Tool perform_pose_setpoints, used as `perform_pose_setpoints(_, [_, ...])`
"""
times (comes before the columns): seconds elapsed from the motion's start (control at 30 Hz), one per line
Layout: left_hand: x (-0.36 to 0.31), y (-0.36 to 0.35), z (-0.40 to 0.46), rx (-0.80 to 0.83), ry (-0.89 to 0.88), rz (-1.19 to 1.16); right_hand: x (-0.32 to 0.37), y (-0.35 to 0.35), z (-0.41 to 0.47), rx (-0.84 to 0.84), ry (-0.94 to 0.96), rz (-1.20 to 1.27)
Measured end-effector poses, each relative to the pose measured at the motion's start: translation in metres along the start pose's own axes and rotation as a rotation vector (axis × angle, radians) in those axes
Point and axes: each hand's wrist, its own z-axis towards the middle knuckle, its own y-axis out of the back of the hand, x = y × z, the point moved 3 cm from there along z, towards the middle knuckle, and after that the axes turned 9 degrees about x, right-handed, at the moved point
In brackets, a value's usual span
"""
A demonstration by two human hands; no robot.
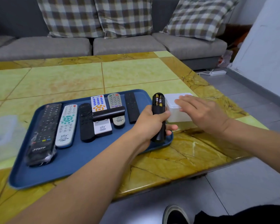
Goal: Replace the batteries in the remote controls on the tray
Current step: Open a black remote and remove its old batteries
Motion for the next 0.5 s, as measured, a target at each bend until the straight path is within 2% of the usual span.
perform_pose_setpoints(0.13, [0.001, 0.004, 0.003, -0.059, -0.08, 0.002, -0.005, 0.009, 0.009, -0.028, -0.047, 0.03])
perform_pose_setpoints(0.3, [-0.003, 0.002, 0.001, -0.07, -0.072, 0.15, 0.0, 0.029, 0.008, -0.117, -0.283, 0.285])
perform_pose_setpoints(0.5, [-0.004, 0.0, -0.001, -0.044, -0.038, 0.077, -0.006, 0.039, 0.015, 0.05, -0.372, 0.536])
